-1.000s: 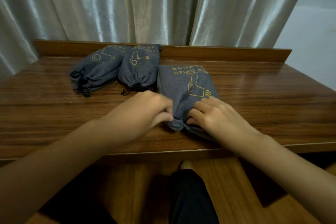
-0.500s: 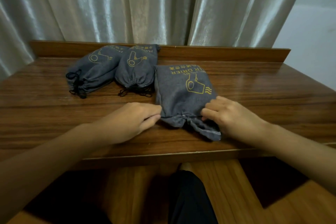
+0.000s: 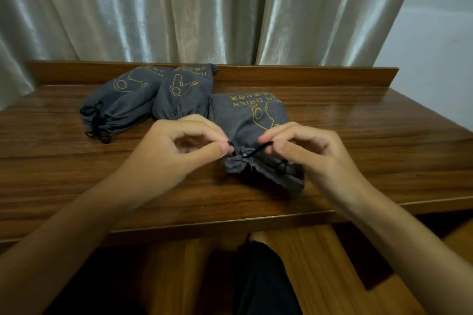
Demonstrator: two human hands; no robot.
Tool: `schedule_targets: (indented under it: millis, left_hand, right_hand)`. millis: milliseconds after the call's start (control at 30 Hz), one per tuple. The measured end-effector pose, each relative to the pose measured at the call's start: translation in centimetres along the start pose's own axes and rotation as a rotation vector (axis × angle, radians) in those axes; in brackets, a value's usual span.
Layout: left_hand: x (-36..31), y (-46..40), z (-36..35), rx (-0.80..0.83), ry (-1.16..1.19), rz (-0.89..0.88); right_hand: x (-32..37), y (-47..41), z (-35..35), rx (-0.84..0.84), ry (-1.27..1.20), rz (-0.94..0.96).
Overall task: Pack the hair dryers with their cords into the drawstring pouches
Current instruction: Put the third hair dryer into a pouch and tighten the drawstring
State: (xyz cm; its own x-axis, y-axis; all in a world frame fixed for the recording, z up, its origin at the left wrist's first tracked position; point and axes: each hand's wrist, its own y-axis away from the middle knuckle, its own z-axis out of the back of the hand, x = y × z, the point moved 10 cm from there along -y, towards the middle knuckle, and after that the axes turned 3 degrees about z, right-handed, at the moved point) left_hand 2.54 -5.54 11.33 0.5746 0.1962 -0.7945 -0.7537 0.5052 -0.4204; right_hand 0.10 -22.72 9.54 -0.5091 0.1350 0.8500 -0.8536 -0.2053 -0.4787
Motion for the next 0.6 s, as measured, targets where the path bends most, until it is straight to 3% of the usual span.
schedule_targets:
  millis: [167,300,600]
  left_hand:
    - [2.6,-1.9,-0.9,-0.057,0.292,0.185]
    - [5.6,-1.7,-2.6,0.013,0.531,0.345]
    - [8.3,-0.2,-4.2,0.18,0.426,0.549]
  right_hand:
    - [-1.9,-1.6,-1.1,-0.031,-0.246,-0.14]
    - [-3.9,-1.4,-1.3,-0.046,-0.357,-0.264]
    - [-6.9,-0.6,-1.6,-0.06,-0.35,-0.337]
